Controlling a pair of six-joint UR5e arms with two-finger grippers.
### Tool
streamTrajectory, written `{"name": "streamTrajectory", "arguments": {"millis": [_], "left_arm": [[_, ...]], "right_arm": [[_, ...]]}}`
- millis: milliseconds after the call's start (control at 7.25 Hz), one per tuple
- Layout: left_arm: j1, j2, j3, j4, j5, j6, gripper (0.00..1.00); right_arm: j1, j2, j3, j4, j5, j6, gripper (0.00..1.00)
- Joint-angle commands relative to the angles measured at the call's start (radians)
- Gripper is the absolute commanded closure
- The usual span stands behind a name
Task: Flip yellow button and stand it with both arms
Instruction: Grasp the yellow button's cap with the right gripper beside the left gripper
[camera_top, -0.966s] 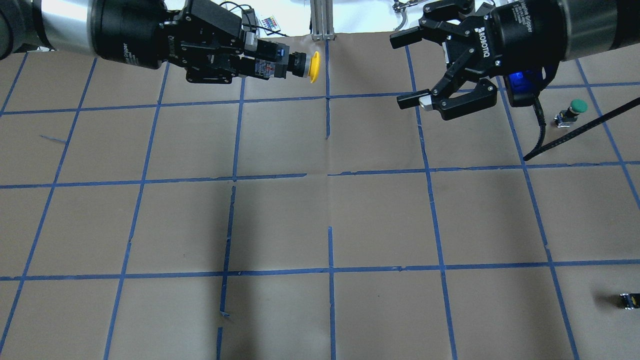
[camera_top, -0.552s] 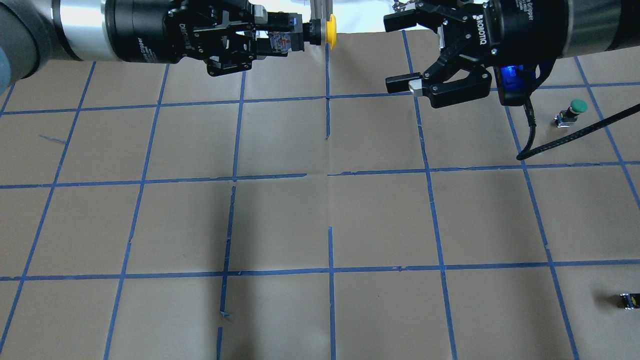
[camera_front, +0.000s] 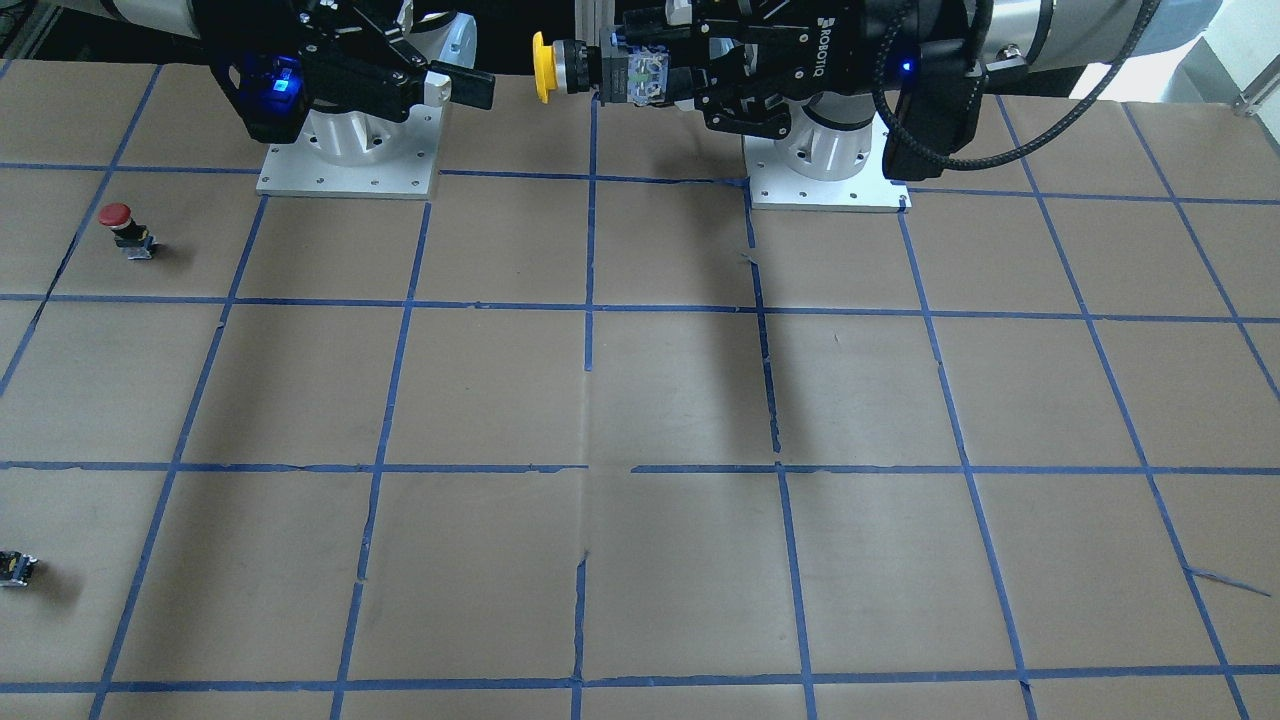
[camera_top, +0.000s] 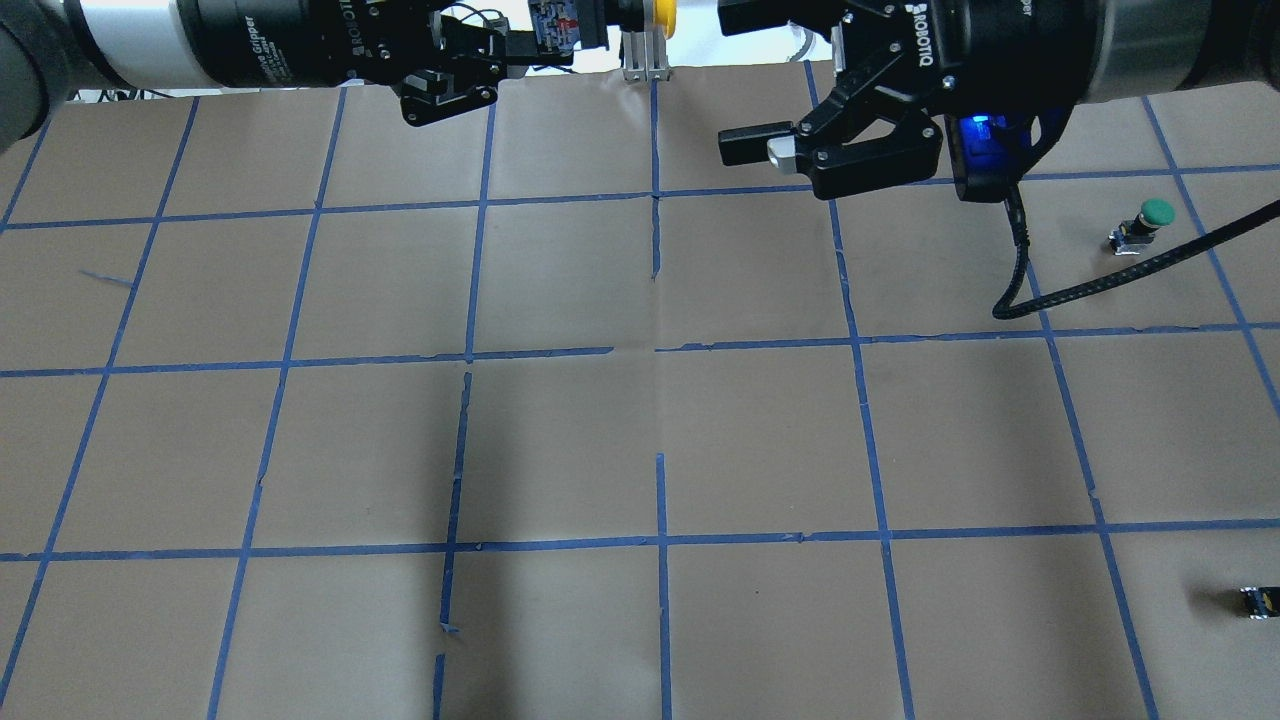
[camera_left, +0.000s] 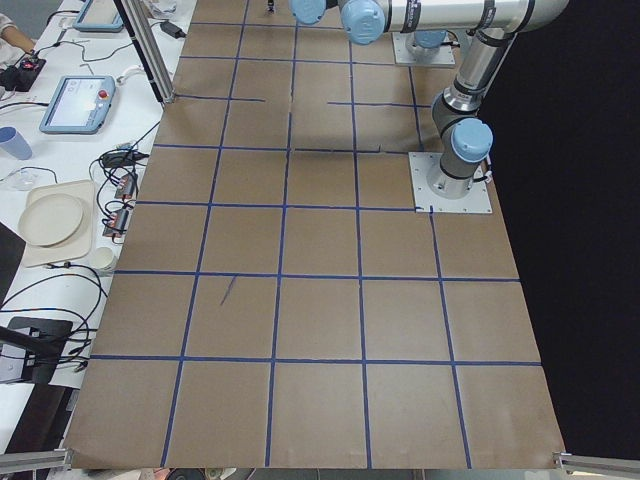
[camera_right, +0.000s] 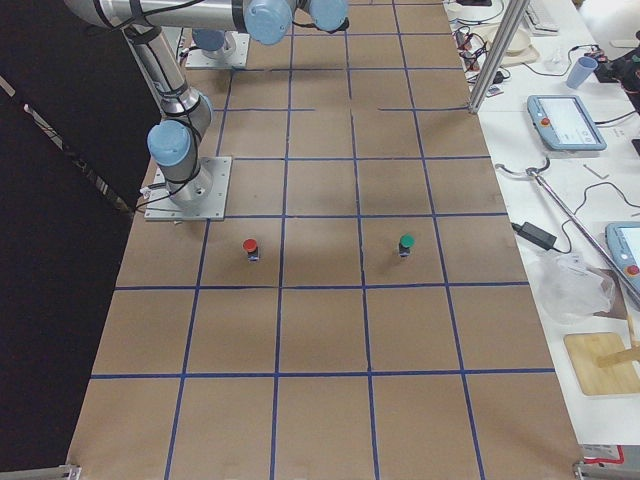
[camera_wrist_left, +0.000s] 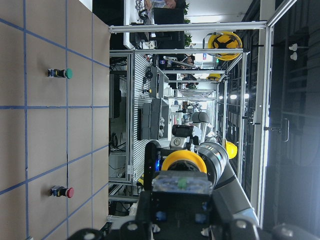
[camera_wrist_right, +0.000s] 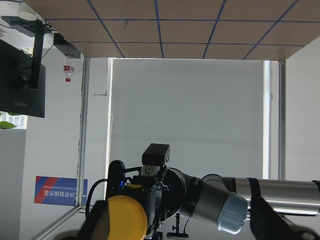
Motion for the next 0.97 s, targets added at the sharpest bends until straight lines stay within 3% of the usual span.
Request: {"name": "streamTrajectory", "arguments": {"millis": [0, 138, 276, 828], "left_arm": [[0.001, 0.001, -0.009, 0.073, -0.012, -0.041, 0.84], [-0.006, -0.004, -0.023, 0.148, -0.013, -0.073, 0.84], [-0.007, -0.004, -0.034, 0.199, -0.015, -0.124, 0.84], [-0.010, -0.002, -0.037, 0.216, -0.067, -0.164, 0.85]], "right_arm": [[0.007, 0.011, -0.001, -0.190, 0.004, 0.172, 0.00], [0.007, 0.024, 0.001, -0.269, 0.022, 0.259, 0.00], [0.015, 0.026, 0.004, -0.274, 0.058, 0.275, 0.00], [0.039, 0.049, 0.001, -0.403, 0.060, 0.276, 0.00]]}}
